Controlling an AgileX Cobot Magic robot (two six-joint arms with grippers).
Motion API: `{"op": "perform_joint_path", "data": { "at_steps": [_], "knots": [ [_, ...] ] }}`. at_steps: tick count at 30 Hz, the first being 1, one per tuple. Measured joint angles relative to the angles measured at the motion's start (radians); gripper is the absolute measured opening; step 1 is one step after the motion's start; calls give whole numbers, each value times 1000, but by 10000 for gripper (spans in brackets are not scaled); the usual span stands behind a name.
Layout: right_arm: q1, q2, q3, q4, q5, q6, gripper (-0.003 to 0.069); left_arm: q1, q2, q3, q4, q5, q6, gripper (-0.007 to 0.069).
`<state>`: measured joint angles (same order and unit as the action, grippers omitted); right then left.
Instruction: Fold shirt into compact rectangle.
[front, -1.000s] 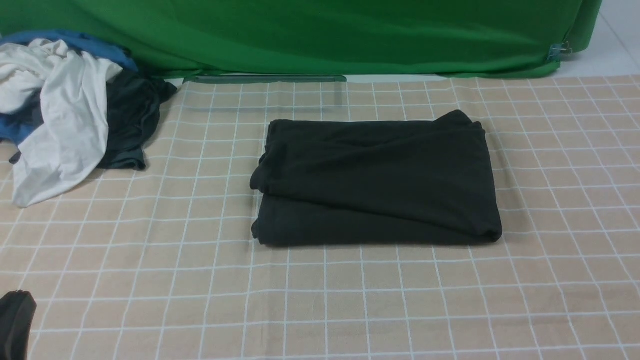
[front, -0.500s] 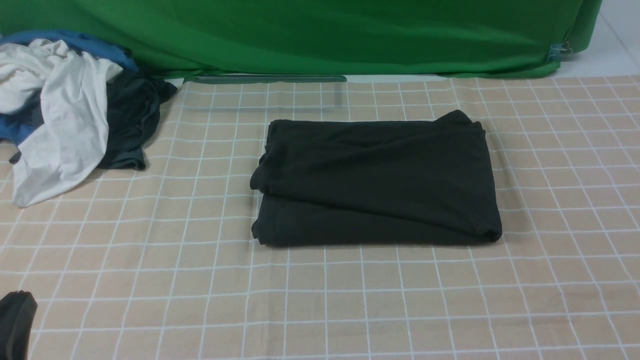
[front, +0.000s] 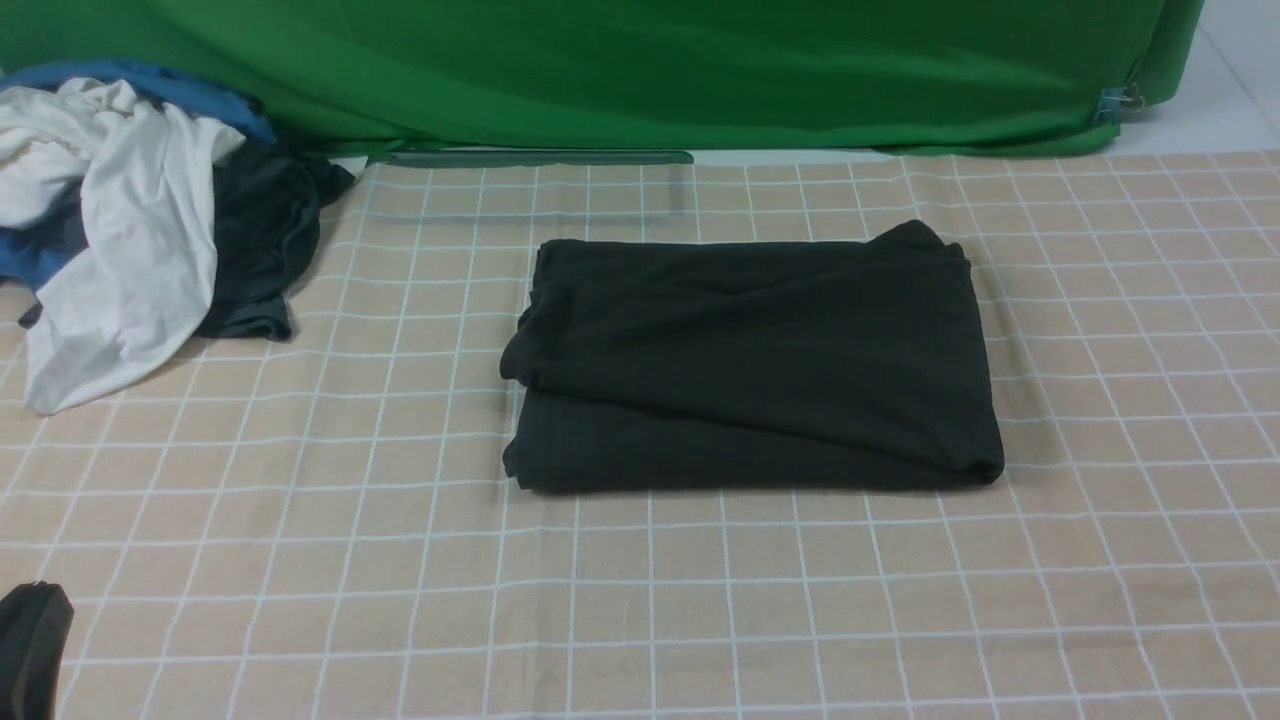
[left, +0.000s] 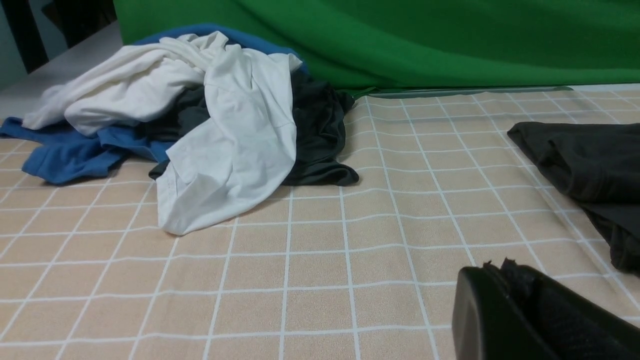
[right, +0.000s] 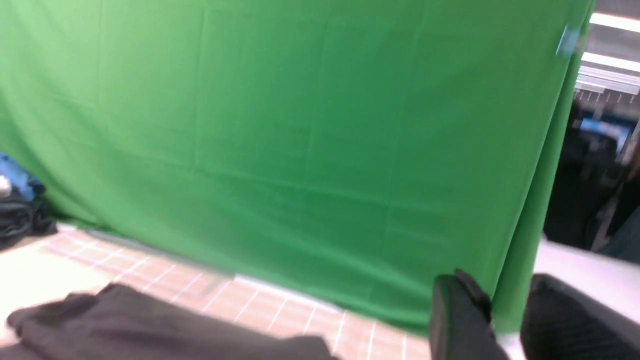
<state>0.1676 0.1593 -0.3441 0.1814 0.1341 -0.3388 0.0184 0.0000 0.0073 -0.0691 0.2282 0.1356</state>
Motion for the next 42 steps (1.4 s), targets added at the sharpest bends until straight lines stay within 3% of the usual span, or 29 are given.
{"op": "perform_joint_path", "data": {
  "at_steps": [3,7,11,20,42],
  "knots": [
    [-28,1,53,-18,3,33,239,0,0,0,0,0,0,20],
    [-74,0,169,-145,8,199,239,0,0,0,0,0,0,20],
    [-78,-45,267,-241,11,287,239,0,0,0,0,1,0,20],
    [-81,-156,352,-259,107,302,239,0,0,0,1,4,0,20],
    [-85,-160,352,-259,112,313,239,0,0,0,40,4,0,20]
  ]
}}
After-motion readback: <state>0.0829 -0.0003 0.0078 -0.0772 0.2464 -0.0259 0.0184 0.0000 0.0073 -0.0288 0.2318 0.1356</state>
